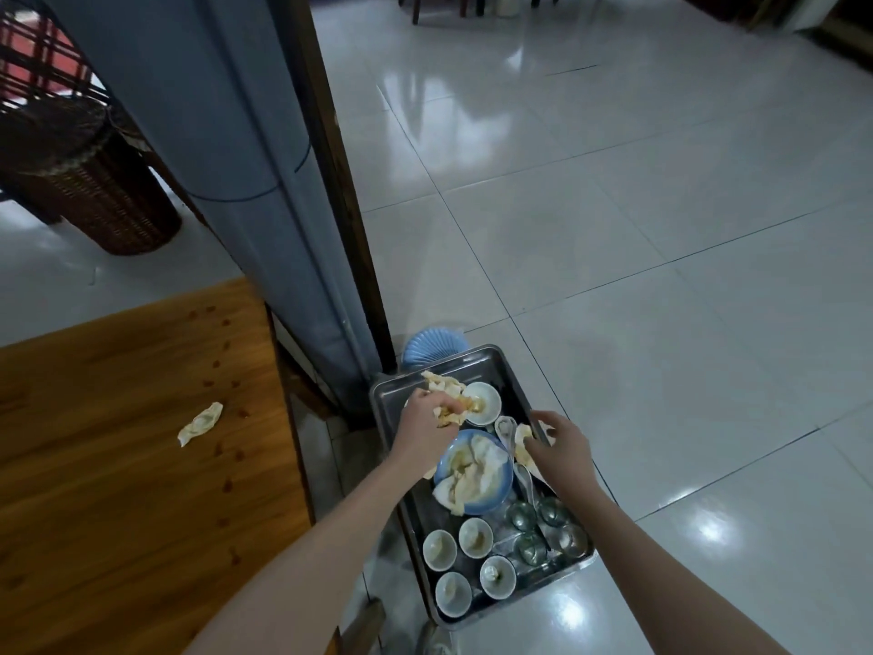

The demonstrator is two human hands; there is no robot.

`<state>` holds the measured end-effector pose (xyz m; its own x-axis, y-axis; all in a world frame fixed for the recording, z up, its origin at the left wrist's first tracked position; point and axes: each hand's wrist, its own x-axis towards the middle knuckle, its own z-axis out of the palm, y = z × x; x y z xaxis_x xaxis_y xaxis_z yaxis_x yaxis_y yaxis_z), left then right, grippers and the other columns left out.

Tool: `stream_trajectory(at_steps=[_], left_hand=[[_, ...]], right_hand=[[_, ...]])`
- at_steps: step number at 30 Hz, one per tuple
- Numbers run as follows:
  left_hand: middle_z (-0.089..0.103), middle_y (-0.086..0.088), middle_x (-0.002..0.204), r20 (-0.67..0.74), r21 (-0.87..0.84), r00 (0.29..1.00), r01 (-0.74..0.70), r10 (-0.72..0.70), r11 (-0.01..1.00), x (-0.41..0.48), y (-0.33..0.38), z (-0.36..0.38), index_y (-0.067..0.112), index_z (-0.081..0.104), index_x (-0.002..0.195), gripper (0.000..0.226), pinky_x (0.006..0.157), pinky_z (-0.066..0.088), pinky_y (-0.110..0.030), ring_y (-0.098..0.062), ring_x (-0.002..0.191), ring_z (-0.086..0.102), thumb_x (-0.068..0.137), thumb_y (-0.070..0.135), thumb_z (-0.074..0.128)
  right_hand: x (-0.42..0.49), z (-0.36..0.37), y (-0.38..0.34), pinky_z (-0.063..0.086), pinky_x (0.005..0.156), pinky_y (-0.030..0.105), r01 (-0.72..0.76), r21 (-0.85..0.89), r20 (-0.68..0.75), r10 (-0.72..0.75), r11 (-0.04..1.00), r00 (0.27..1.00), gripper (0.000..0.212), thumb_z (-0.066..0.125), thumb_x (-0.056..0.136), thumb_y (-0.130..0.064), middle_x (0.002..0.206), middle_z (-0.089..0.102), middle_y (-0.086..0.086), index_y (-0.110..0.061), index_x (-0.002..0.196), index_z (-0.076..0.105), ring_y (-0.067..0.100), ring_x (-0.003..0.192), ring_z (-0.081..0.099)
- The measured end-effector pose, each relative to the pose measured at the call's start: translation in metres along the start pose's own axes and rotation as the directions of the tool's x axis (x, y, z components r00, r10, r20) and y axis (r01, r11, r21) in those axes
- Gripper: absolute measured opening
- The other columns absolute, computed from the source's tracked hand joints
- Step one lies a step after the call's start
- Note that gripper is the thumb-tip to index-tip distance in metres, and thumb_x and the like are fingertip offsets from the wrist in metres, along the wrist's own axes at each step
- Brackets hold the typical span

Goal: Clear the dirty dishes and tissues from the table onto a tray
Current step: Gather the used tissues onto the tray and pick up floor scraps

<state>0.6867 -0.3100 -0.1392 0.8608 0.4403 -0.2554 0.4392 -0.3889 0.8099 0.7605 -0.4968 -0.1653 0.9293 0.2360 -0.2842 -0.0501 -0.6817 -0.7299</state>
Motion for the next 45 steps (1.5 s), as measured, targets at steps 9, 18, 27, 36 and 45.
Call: stream_trajectory(at_steps=[9, 18, 27, 36, 45], left_hand=[[0.039, -0.003, 0.125, 0.236, 0.018, 0.972, 0.001, -0.005, 1.0, 0.013, -0.004, 0.029, 0.025, 0.059, 0.119, 0.048, 0.087, 0.028, 0.0, -0.019, 0.121, 0.045, 0.076, 0.011, 0.076], [-0.024, 0.007, 0.157, 0.392, 0.462, 0.909, -0.06, -0.143, 0.885, 0.008, -0.025, 0.035, 0.051, -0.007, 0.146, 0.114, 0.11, -0.005, -0.063, -0.027, 0.144, -0.022, 0.067, 0.059, 0.075], [0.002, 0.009, 0.16, 0.238, 0.38, 0.968, -0.015, -0.082, 0.925, -0.014, -0.043, -0.006, 0.045, 0.015, 0.148, 0.098, 0.114, 0.012, -0.051, -0.021, 0.146, 0.005, 0.071, 0.052, 0.075], [0.042, 0.003, 0.138, 0.013, 0.063, 0.994, 0.106, -0.107, 0.992, -0.072, -0.087, -0.111, 0.035, 0.033, 0.144, 0.077, 0.107, 0.036, -0.032, -0.013, 0.128, 0.04, 0.08, 0.028, 0.075], [0.047, 0.006, 0.126, -0.132, 0.016, 0.952, 0.282, -0.278, 0.959, -0.126, -0.165, -0.225, 0.031, 0.039, 0.141, 0.068, 0.1, 0.042, -0.027, -0.008, 0.111, 0.044, 0.082, 0.022, 0.073]], right_hand=[[-0.008, -0.017, 0.017, 0.038, 0.08, 0.018, -0.028, 0.005, -0.016, 0.028, 1.0, 0.999, 0.04, 0.068, 0.082, -0.013, 0.12, 0.062, 0.0, -0.017, 0.121, 0.061, 0.005, 0.096, 0.052], [-0.019, -0.023, 0.014, 0.031, 0.094, 0.018, 0.027, -0.028, 0.0, -0.027, 0.999, 1.0, 0.047, 0.067, 0.082, -0.011, 0.125, 0.058, 0.003, -0.014, 0.128, 0.056, 0.018, 0.119, 0.05], [-0.029, 0.001, -0.017, 0.039, 0.101, 0.033, 0.082, -0.084, 0.071, -0.076, 0.993, 0.995, 0.053, 0.071, 0.078, -0.014, 0.126, 0.056, 0.006, -0.013, 0.129, 0.055, 0.022, 0.118, 0.051], [-0.057, 0.078, -0.092, 0.039, 0.093, 0.025, 0.211, -0.056, 0.197, -0.196, 0.976, 0.961, 0.055, 0.074, 0.078, -0.015, 0.126, 0.056, 0.003, -0.014, 0.129, 0.055, 0.014, 0.114, 0.051], [-0.101, 0.186, -0.175, 0.037, 0.1, 0.03, 0.345, -0.069, 0.381, -0.295, 0.936, 0.876, 0.057, 0.074, 0.079, -0.019, 0.131, 0.052, 0.005, -0.016, 0.132, 0.052, 0.021, 0.124, 0.047]])
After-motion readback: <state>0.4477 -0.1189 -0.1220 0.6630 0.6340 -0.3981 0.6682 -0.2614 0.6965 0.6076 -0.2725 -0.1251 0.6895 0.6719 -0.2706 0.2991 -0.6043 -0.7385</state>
